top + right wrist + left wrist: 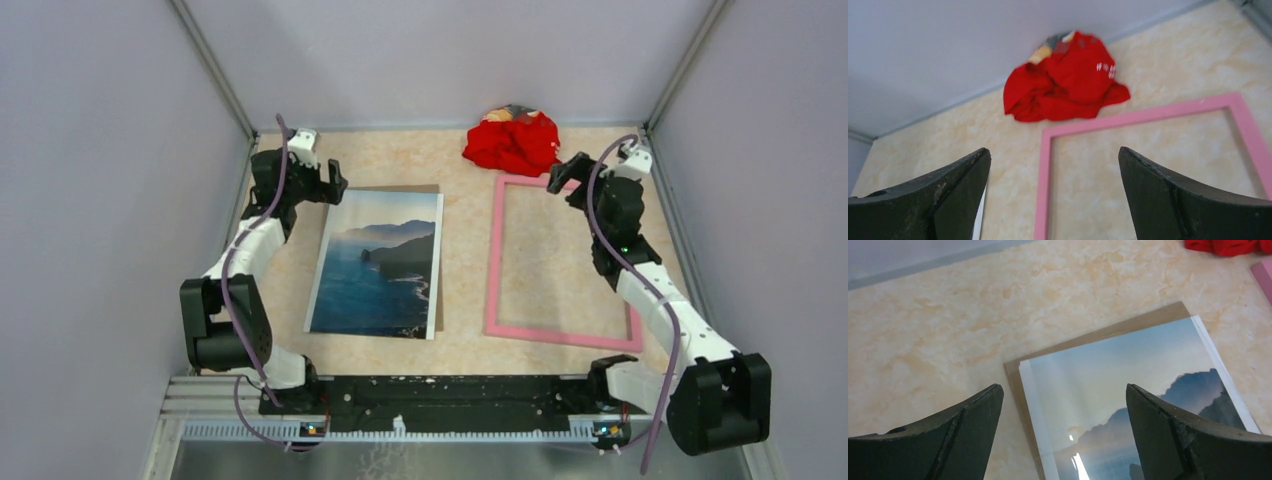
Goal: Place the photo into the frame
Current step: Turn over the photo frame at the center of the board.
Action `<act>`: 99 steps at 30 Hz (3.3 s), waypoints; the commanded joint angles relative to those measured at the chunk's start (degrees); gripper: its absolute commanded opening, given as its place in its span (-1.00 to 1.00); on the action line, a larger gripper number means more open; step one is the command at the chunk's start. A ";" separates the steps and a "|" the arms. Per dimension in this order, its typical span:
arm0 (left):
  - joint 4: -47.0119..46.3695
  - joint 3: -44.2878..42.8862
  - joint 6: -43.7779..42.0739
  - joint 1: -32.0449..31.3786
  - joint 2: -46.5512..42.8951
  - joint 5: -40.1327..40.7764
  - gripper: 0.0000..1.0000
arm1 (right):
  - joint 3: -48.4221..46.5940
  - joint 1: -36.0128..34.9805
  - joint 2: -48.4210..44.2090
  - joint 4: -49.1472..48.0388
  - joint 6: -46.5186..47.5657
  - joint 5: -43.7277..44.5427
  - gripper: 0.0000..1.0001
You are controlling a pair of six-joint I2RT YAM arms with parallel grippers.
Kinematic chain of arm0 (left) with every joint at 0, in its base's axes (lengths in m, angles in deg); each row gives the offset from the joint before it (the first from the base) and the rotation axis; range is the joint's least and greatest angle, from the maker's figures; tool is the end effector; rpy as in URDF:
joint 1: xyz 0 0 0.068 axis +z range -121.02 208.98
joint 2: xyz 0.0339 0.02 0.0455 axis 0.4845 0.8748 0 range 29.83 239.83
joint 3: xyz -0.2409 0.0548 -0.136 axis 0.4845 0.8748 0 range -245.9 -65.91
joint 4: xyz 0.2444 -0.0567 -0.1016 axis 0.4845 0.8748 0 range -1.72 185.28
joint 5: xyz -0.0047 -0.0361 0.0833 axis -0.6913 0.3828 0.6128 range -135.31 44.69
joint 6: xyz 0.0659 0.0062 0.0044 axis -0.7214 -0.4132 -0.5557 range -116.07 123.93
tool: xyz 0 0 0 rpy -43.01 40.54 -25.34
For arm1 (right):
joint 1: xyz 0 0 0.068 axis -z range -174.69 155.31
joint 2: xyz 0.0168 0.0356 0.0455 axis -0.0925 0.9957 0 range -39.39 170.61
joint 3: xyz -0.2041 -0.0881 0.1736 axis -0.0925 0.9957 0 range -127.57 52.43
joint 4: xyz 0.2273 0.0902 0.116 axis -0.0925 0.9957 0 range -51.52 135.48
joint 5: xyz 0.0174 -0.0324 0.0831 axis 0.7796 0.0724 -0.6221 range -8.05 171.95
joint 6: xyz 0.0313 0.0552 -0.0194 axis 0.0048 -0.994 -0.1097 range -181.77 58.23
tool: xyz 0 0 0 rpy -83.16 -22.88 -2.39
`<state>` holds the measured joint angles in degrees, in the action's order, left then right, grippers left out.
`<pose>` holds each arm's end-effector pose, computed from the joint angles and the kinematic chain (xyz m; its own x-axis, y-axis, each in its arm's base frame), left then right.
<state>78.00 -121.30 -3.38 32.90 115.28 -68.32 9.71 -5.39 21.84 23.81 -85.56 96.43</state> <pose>0.3646 0.0045 0.2690 -0.2962 0.0973 -0.9502 0.3446 0.9387 -0.0113 0.2714 0.0378 0.3210 -0.0336 0.3911 -0.9198 0.0864 0.9180 0.3871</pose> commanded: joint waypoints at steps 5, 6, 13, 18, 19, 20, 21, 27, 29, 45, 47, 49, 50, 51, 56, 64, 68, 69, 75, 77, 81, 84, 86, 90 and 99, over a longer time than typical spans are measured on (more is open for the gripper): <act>25.52 -9.79 3.55 0.66 0.74 -6.30 0.97 | -10.59 -8.46 15.15 25.82 -6.31 -7.99 0.97; 26.49 -10.42 3.61 0.68 0.89 -6.55 0.98 | -14.67 -11.43 19.10 31.65 -6.42 -3.93 0.97; 30.18 -11.90 2.25 0.70 0.70 -5.46 0.98 | -18.33 -20.30 27.61 35.03 -9.56 7.43 0.97; 31.81 -11.87 1.84 0.65 0.30 -5.59 0.97 | -20.11 -21.93 34.52 34.90 -9.99 7.54 0.77; 31.98 -11.91 1.73 0.66 0.25 -5.81 0.97 | -20.51 -22.38 35.99 34.94 -9.90 8.01 0.73; 32.19 -11.92 1.61 0.73 0.12 -6.05 0.98 | -20.87 -23.02 37.33 35.04 -9.92 8.87 0.68; 32.45 -11.97 1.60 0.71 -0.07 -6.32 0.97 | -21.10 -23.55 38.51 35.00 -9.76 9.39 0.64; 33.03 -11.92 1.59 0.59 -1.14 -8.70 0.98 | -21.63 -24.76 42.99 33.79 -9.93 9.68 0.33; 33.23 -11.82 1.52 0.56 -1.32 -9.43 0.98 | -21.78 -24.82 43.63 33.60 -10.19 9.05 0.12; 35.88 -12.56 1.09 -3.67 -1.47 -9.94 0.97 | -33.57 -31.22 29.70 43.32 -17.83 4.88 -1.00; 36.14 -12.92 1.53 -3.66 -1.84 -9.99 0.98 | -35.45 -31.49 27.34 44.27 -18.82 2.36 -1.00; 36.21 -13.15 1.62 -3.71 -2.29 -10.73 0.97 | -37.60 -31.51 25.31 44.78 -19.98 -1.03 -1.00; 36.19 -13.22 1.85 -3.69 -2.40 -10.96 0.97 | -38.40 -31.57 24.27 44.71 -20.58 -3.09 -1.00; 36.21 -13.27 2.06 -3.67 -2.57 -11.18 0.98 | -39.05 -31.60 23.31 44.31 -21.42 -4.89 -1.00; 36.34 -13.57 2.71 -3.66 -2.95 -11.88 0.97 | -40.69 -31.66 18.78 40.72 -27.77 -13.06 -1.00; 36.69 -13.64 2.85 -5.08 -4.17 -12.35 0.97 | -41.04 -31.64 15.88 29.58 -37.24 -24.85 -1.00; 36.78 -13.72 3.27 -6.14 -4.80 -12.42 0.97 | -40.48 -31.04 15.87 24.73 -40.43 -29.67 -1.00; 36.79 -13.81 3.52 -6.51 -4.99 -12.37 0.97 | -39.87 -30.69 15.86 23.17 -41.56 -30.98 -1.00; 36.46 -14.19 5.09 -9.85 -6.99 -12.60 0.97 | -28.51 -27.02 13.63 4.48 -52.83 -37.11 -1.00; 36.32 -14.53 5.44 -11.39 -7.64 -12.40 0.97 | -25.58 -25.67 13.43 0.88 -55.51 -38.51 -1.00; 35.87 -16.30 6.36 -14.44 -8.48 -11.85 0.97 | -24.19 -23.80 13.65 1.05 -55.51 -40.30 -1.00; 34.88 -17.85 7.16 -16.59 -8.73 -11.27 0.97 | -24.05 -22.47 14.02 1.87 -55.49 -42.34 -1.00; 34.05 -18.90 7.22 -18.37 -8.51 -9.87 0.97 | -23.95 -21.47 14.37 2.83 -55.26 -43.91 -1.00; 32.28 -22.37 7.22 -22.12 -6.44 -5.90 0.98 | -23.00 -19.08 14.95 4.12 -55.80 -47.87 -0.89; 31.52 -32.18 7.22 -29.85 1.05 3.14 0.97 | -26.60 -13.92 13.17 18.72 -47.29 -51.22 0.23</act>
<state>111.57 -149.15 2.79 5.78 113.83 -70.46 -12.25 -21.52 37.65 34.85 -138.63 47.56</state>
